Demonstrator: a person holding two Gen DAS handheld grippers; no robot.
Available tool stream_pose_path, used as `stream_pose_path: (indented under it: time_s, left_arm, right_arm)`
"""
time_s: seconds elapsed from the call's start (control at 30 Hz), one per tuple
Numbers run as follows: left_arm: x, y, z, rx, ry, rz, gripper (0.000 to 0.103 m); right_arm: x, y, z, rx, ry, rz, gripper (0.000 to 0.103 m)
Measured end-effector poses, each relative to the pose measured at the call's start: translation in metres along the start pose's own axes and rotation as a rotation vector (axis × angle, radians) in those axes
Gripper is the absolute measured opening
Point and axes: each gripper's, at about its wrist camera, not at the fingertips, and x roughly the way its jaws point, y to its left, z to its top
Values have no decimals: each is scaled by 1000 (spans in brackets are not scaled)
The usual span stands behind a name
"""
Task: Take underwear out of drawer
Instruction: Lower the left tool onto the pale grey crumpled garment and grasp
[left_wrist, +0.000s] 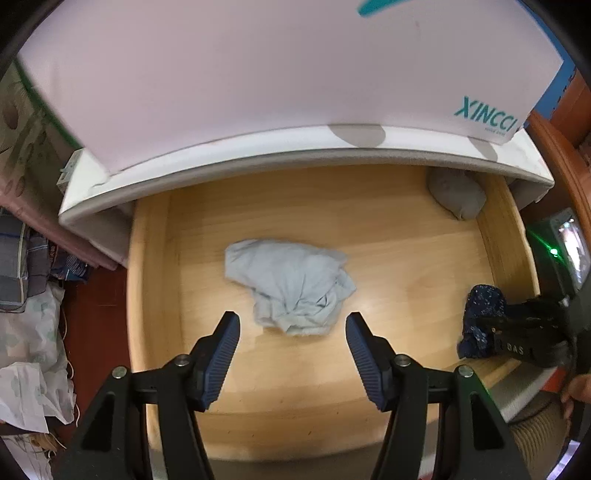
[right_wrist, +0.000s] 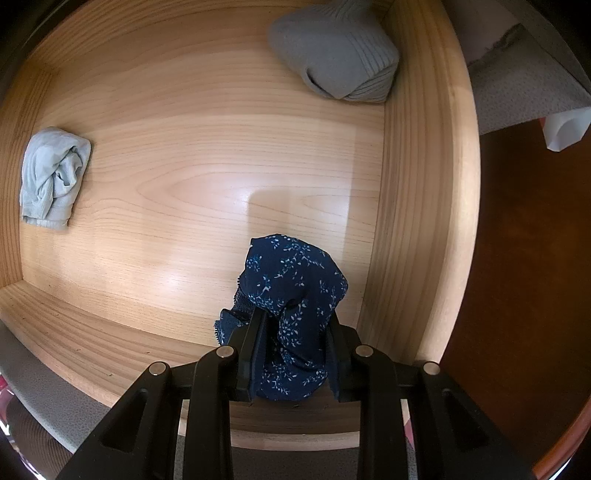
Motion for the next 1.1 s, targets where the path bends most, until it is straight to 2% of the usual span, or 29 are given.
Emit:
stream_pose_path:
  time_s: [0.27, 0.77, 1.0, 1.1]
  left_arm:
    - [35, -11, 18, -2, 49, 11, 61]
    - [93, 1, 30, -78, 237, 52, 61]
    - [99, 13, 31, -113, 260, 39, 44]
    - [90, 13, 26, -122, 275, 48, 42]
  right_arm:
    - [0, -5, -2, -4, -5, 12, 25]
    - [-3, -6, 0, -6, -2, 14, 26]
    - [-3, -6, 1, -6, -2, 14, 26]
    - [-4, -6, 1, -6, -2, 15, 26]
